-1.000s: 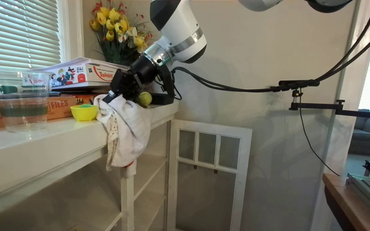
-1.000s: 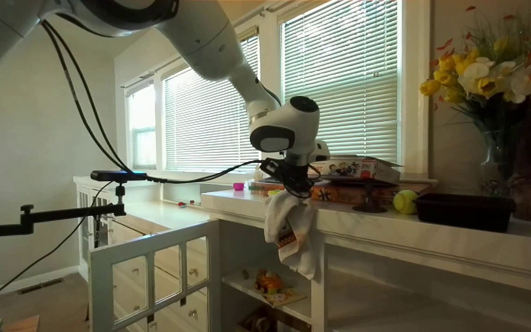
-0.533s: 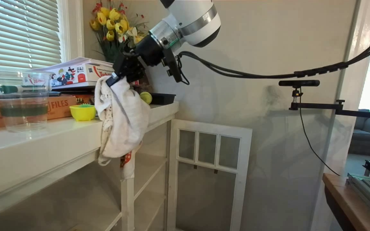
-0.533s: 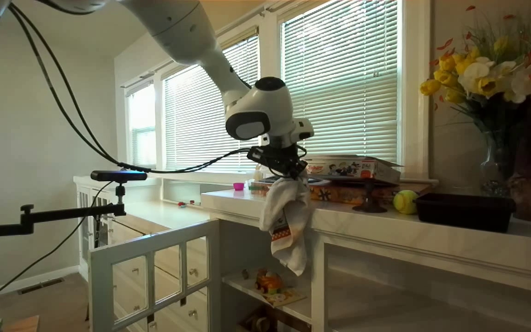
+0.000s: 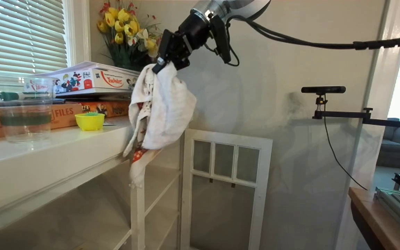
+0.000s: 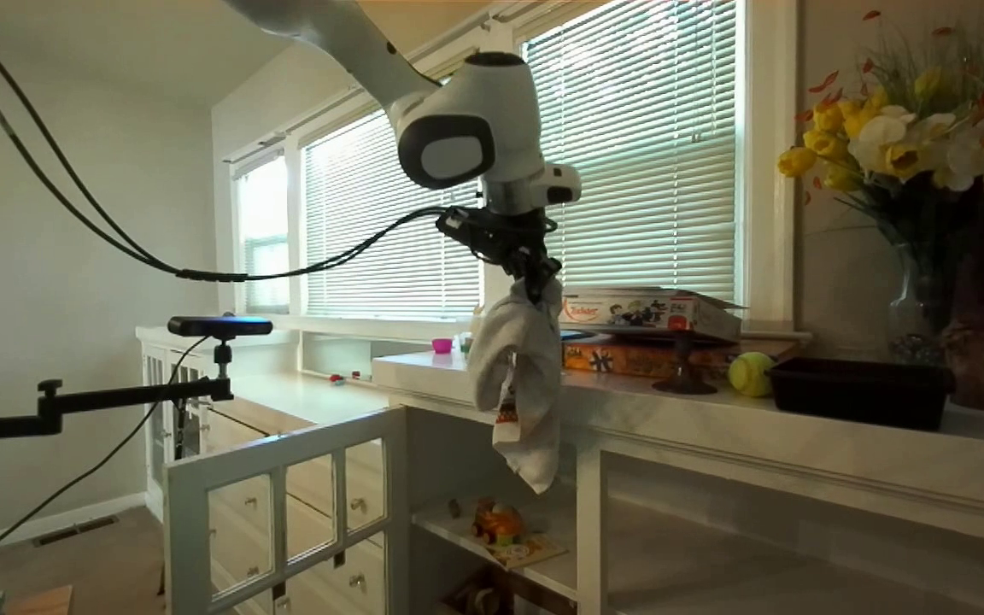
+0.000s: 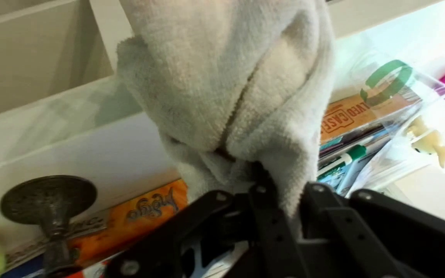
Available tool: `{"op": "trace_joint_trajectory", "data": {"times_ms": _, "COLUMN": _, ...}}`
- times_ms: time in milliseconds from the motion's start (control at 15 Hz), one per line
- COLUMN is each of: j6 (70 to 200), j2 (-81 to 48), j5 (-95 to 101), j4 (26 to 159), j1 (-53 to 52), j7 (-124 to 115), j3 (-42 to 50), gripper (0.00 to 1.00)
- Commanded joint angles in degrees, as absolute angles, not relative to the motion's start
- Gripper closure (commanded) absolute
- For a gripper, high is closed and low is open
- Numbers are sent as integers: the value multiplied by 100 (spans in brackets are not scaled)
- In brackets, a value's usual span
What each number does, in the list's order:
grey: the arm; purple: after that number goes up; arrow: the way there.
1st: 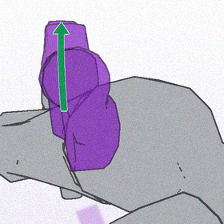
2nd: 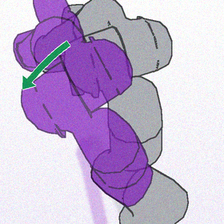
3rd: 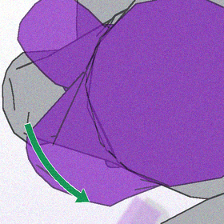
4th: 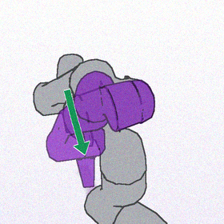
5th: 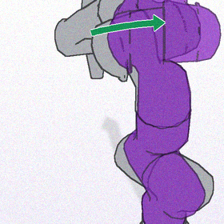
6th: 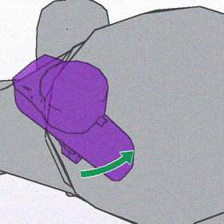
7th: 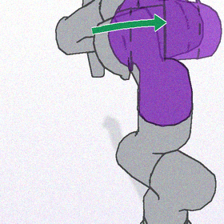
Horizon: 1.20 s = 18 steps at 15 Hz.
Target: Use the towel to wipe the counter
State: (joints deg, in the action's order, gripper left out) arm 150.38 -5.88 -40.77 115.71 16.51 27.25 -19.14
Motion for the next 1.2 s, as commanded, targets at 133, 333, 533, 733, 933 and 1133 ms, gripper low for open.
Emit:
{"op": "trace_joint_trajectory", "data": {"times_ms": 133, "j6": 14014, "j2": 265, "j5": -3035, "j4": 11662, "j1": 1045, "j7": 1616, "j3": -417, "gripper": 96}}
{"op": "trace_joint_trajectory", "data": {"times_ms": 333, "j6": 14383, "j2": 298, "j5": -2161, "j4": 11503, "j1": 950, "j7": 1440, "j3": 7, "gripper": 96}}
{"op": "trace_joint_trajectory", "data": {"times_ms": 533, "j6": 14805, "j2": 204, "j5": -1052, "j4": 11254, "j1": 951, "j7": 1194, "j3": 260, "gripper": 96}}
{"op": "trace_joint_trajectory", "data": {"times_ms": 733, "j6": 15289, "j2": -20, "j5": -29, "j4": 10890, "j1": 986, "j7": 984, "j3": 438, "gripper": 96}}
{"op": "trace_joint_trajectory", "data": {"times_ms": 933, "j6": 16002, "j2": -470, "j5": 490, "j4": 10421, "j1": 968, "j7": 1239, "j3": 552, "gripper": 96}}
{"op": "trace_joint_trajectory", "data": {"times_ms": 1133, "j6": 16700, "j2": -1020, "j5": 800, "j4": 9923, "j1": 972, "j7": 1532, "j3": 599, "gripper": 96}}
